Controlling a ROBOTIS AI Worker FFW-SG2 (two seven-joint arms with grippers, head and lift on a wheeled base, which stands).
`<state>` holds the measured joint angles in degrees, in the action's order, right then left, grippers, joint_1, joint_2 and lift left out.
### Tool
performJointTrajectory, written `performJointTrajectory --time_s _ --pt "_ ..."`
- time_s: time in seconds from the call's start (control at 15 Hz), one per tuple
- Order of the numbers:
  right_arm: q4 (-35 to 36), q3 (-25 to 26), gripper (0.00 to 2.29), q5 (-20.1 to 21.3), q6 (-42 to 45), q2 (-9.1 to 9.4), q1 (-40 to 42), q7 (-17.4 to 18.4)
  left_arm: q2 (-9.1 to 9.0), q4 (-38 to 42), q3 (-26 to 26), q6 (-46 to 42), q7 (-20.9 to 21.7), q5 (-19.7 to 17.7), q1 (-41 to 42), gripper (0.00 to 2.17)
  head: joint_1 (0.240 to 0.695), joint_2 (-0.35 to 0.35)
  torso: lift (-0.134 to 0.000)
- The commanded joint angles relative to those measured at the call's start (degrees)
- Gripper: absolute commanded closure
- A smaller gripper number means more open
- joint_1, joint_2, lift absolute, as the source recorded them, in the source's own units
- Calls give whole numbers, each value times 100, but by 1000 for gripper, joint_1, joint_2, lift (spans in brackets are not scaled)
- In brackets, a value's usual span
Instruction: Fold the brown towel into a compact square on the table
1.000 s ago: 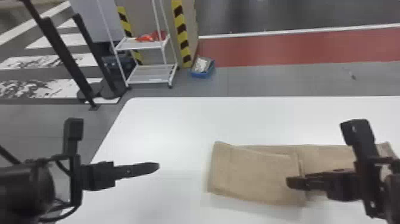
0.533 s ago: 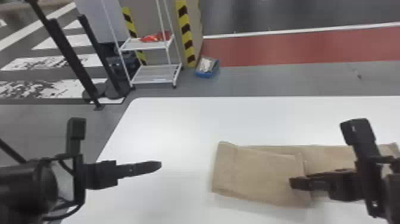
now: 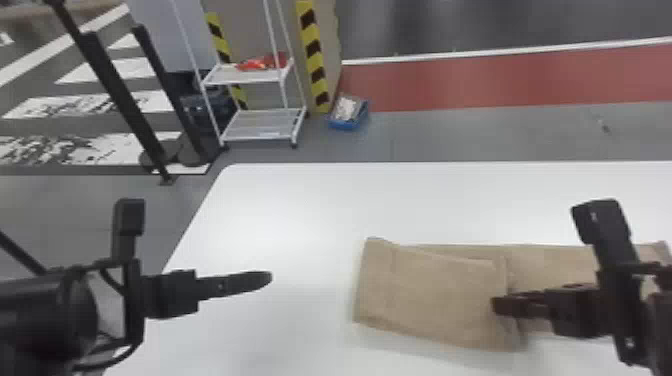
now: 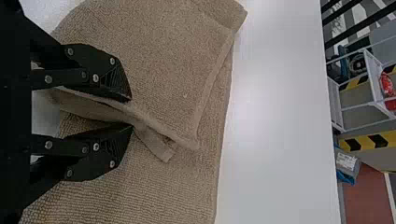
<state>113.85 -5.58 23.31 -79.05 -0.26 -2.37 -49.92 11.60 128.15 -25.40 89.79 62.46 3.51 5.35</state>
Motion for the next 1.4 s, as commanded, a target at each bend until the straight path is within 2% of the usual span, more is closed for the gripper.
performJointTrajectory --time_s 0.0,0.27,0.33,0.4,0.8,1.07,1.33 --pt "58 22 815 -55 17 32 0 0 0 0 -9 0 3 0 10 147 695 231 -124" --pt "58 -31 819 -37 -1 32 -97 17 0 0 -18 0 12 0 45 147 695 233 -124" --pt "23 -31 974 -37 17 32 -123 17 0 0 -27 0 12 -8 54 147 695 233 -124" --pt "5 -31 1025 -37 34 32 -132 35 0 0 -35 0 12 -8 54 147 695 234 -124" --pt "5 -48 1058 -64 17 32 -158 79 0 17 -132 0 21 -79 63 147 695 238 -124" --pt "357 31 1058 -204 -106 32 -202 79 35 44 -176 0 65 -96 63 147 695 240 -124" --pt "586 154 1058 -28 -511 32 -448 -167 35 61 -194 0 144 -105 71 147 695 245 -124"
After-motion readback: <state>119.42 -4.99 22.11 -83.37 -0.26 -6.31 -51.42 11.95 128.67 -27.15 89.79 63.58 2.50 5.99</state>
